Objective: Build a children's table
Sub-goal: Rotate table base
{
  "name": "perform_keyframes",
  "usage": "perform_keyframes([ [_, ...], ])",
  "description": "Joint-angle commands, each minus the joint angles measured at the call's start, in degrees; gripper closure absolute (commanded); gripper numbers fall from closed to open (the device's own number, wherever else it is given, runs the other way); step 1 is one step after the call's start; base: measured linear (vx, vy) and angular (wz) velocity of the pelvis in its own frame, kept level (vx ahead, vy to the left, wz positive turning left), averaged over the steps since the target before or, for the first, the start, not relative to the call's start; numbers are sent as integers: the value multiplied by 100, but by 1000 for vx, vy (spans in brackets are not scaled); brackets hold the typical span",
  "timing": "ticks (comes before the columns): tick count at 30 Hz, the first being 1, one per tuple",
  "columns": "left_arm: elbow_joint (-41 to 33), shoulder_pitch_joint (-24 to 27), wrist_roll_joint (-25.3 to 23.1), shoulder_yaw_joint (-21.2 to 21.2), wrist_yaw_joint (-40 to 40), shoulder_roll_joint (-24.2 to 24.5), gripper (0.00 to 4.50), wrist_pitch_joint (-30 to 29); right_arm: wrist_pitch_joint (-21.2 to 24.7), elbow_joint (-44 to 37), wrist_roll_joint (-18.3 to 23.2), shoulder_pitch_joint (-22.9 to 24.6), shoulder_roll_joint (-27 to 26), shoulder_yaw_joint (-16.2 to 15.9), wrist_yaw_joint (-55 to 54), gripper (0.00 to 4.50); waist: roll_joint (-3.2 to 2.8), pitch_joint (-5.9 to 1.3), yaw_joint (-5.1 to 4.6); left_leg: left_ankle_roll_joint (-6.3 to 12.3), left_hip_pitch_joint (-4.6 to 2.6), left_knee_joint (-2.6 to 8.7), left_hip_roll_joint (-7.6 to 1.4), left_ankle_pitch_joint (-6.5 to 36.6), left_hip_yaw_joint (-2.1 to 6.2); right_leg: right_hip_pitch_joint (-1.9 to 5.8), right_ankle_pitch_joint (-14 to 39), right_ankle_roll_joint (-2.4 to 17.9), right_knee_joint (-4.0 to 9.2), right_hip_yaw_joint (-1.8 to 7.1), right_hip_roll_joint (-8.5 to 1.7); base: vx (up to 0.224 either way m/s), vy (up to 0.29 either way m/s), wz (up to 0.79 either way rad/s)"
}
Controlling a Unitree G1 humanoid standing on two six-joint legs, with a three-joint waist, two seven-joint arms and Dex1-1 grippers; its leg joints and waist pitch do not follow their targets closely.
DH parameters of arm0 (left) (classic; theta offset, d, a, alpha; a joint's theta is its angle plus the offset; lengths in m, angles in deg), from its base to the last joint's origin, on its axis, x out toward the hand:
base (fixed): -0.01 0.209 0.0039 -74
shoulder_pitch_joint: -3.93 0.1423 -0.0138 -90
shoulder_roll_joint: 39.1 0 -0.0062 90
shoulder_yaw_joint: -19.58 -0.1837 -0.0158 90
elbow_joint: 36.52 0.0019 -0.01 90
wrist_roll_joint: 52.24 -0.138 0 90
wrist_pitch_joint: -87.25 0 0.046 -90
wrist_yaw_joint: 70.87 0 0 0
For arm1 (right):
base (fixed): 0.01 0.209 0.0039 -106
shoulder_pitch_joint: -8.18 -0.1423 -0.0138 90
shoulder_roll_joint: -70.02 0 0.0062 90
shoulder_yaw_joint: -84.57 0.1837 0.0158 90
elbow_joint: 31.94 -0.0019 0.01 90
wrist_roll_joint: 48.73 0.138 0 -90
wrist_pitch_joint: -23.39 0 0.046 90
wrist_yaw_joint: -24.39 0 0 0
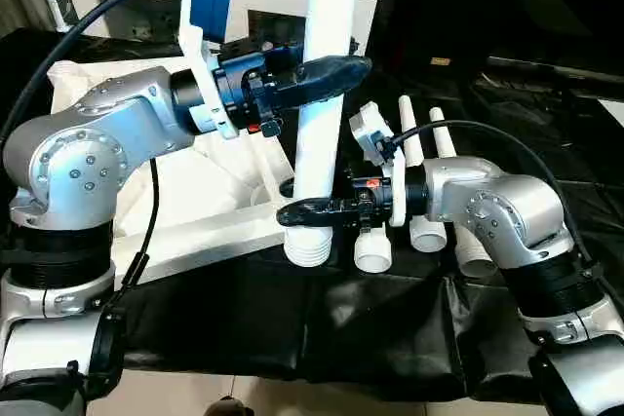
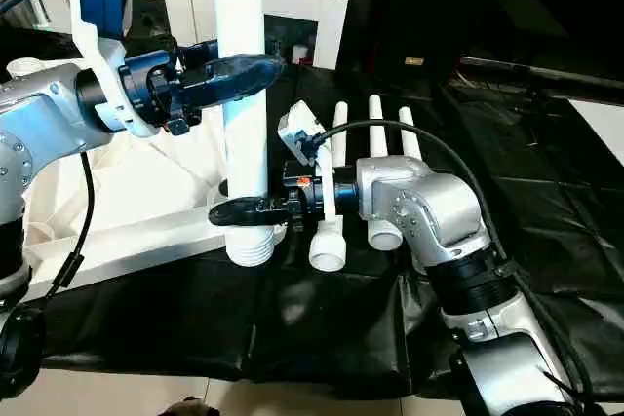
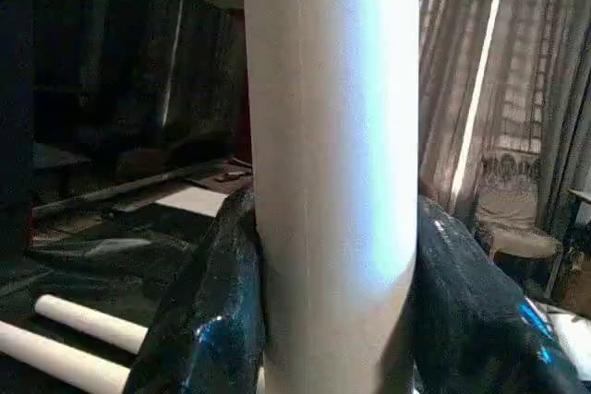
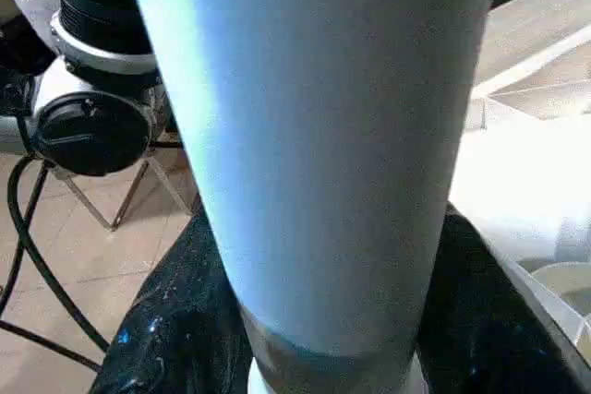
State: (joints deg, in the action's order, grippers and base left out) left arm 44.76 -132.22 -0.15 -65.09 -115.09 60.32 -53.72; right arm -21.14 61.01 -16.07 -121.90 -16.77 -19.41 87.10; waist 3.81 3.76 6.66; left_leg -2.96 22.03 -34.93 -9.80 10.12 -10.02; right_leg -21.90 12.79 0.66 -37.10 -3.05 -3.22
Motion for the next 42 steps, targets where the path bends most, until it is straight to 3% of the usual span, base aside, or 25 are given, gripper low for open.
perform_keyframes([
  [1,-77,-111,40,48,-35,-23,273,56,-15,54,22,-35,22,137,-4,252,-72,-433,16,-272,-130,384,-320,427,107,277,-13,1186,345,288,-499,0,0,0],
  [3,-70,-116,35,46,-47,-20,273,63,-86,59,-22,-36,16,127,-21,252,-71,-434,15,-290,-133,384,-319,459,106,276,26,1173,348,290,-498,0,0,0],
  [5,-55,-125,20,32,-90,-3,273,84,-85,133,-42,-72,-51,149,-116,197,-87,-434,11,-301,-134,385,-317,461,108,273,17,1178,346,290,-501,0,0,0],
  [11,-56,-135,25,0,-173,20,273,94,-125,155,-87,-100,-73,132,-146,152,-89,-435,12,-321,-137,388,-318,484,108,275,-21,1193,346,287,-496,0,0,0],
  [24,-123,-140,44,-32,-241,3,275,57,-104,150,-43,-95,-48,132,-26,152,-81,-437,14,-301,-134,386,-320,459,107,281,-48,1198,341,287,-503,0,0,0],
  [32,-136,-147,58,-38,-268,-16,275,40,-112,175,-62,-103,-59,106,9,229,-84,-438,13,-298,-134,385,-320,463,108,279,-47,1203,342,287,-502,0,0,0],
  [42,-138,-161,71,-37,-267,-38,275,36,-98,185,-69,-89,-82,128,8,246,-97,-440,11,-314,-134,386,-320,477,111,281,-57,1209,341,285,-500,0,0,0],
])
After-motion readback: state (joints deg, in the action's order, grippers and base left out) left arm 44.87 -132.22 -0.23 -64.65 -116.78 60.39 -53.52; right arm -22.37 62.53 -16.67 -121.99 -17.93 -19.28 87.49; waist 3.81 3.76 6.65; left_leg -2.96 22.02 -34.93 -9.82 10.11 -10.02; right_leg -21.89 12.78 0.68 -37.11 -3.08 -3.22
